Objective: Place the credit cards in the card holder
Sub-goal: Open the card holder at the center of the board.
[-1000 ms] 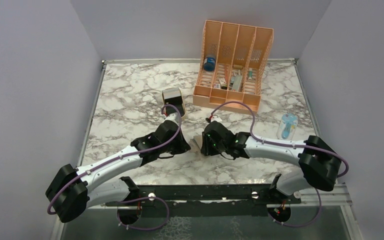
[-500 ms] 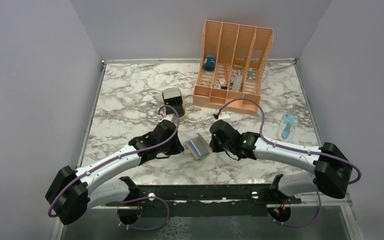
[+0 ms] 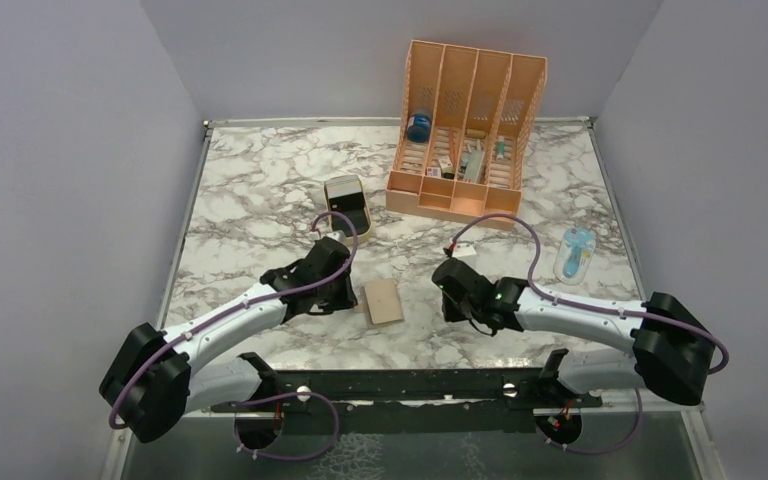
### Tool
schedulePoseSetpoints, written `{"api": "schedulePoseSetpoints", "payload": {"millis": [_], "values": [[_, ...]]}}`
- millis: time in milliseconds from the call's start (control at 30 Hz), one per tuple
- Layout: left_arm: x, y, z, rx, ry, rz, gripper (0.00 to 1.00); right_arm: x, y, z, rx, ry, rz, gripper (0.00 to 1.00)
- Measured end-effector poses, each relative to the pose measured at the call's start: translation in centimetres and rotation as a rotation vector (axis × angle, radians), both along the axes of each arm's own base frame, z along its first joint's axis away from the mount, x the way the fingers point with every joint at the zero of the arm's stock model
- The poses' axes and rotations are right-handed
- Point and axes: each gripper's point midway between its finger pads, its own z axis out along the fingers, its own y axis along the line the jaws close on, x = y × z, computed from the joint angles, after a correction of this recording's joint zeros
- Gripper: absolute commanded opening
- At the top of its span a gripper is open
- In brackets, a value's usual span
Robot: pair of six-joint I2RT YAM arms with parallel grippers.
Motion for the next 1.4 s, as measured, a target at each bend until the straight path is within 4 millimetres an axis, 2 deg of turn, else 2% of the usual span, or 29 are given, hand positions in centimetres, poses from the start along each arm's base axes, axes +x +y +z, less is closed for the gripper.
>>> {"api": "schedulePoseSetpoints", "payload": {"millis": [33, 133, 200, 300, 400, 500, 667, 800, 933, 1067, 1300, 1400], "values": [[-0.1, 0.1, -0.1, 0.006, 0.005, -0.001, 0.29, 0.0, -0.1, -0.1, -0.001, 0.001, -0.001, 0.01], [-0.3, 0.2, -0.3, 0.016, 0.015, -0.005, 0.19, 0.0, 0.0, 0.1, 0.004, -0.002, -0.002, 0.04], [-0.3, 0.2, -0.3, 0.015, 0.017, -0.008, 0.09, 0.0, 0.1, 0.4, 0.016, -0.006, 0.001, 0.16], [-0.3, 0.1, 0.1, 0.005, 0.009, -0.013, 0.0, -0.2, 1.0, 1.1, 0.054, -0.002, 0.044, 0.36], [0.0, -0.3, 1.0, -0.02, -0.013, -0.018, 0.0, -0.3, 3.0, 2.2, 0.134, -0.002, 0.096, 0.55], [0.1, -0.5, 1.3, -0.036, -0.021, -0.019, 0.0, -0.2, 5.1, 3.0, 0.199, 0.001, 0.129, 0.65], [0.1, -1.1, 1.9, -0.073, -0.025, -0.024, 0.0, -0.9, 9.5, 3.3, 0.217, 0.014, 0.209, 0.69], [0.2, -1.8, 3.4, -0.139, -0.053, -0.029, 0.0, -1.6, 11.9, 2.8, 0.198, 0.026, 0.253, 0.7], [0.4, -2.5, 5.1, -0.206, -0.092, -0.03, 0.0, -1.3, 12.0, 2.3, 0.177, 0.02, 0.246, 0.7], [0.4, -2.9, 5.7, -0.235, -0.101, -0.03, 0.0, -0.7, 12.2, 2.1, 0.158, 0.007, 0.234, 0.65], [0.3, -2.9, 5.7, -0.24, -0.095, -0.03, 0.0, 0.7, 11.5, 1.9, 0.096, -0.035, 0.174, 0.23], [0.4, -2.6, 5.4, -0.222, -0.093, -0.022, 0.0, 1.1, 10.6, 2.4, 0.083, -0.068, 0.147, 0.1]]}}
